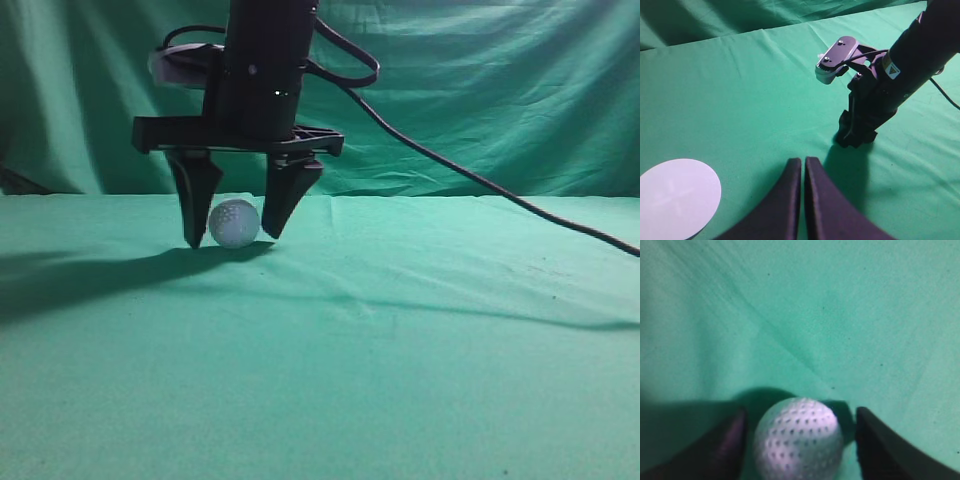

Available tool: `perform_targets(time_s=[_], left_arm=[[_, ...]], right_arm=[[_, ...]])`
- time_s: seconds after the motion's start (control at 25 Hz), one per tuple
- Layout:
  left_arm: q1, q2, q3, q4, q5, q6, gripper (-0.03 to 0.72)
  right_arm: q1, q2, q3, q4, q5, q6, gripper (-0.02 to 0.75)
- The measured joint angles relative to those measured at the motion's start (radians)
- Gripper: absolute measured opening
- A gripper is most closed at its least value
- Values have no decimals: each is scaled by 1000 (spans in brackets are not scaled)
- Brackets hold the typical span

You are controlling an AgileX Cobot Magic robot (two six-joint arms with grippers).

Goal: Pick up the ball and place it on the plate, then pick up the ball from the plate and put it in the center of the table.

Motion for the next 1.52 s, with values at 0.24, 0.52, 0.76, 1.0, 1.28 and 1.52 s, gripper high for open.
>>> perform_targets(time_s=[0.24, 0.52, 0.76, 1.0, 1.28, 1.52], left_arm=[[0, 0, 0, 2, 0, 1, 0], [0, 0, 0, 11, 0, 1, 0], [-8, -12, 0, -10, 0, 1, 0], [-34, -141, 0, -16, 71, 1, 0], [-34, -299, 9, -18, 142, 2, 0], [-34, -389, 107, -18, 155, 2, 0]], right_arm=[[0, -4, -78, 2, 69, 0, 572], [0, -145, -252, -5, 244, 12, 162], [0, -322, -259, -43, 331, 23, 0], [0, -508, -219, -88, 348, 35, 0], [0, -794, 28, -96, 354, 41, 0], [0, -1075, 353, -96, 293, 58, 0]])
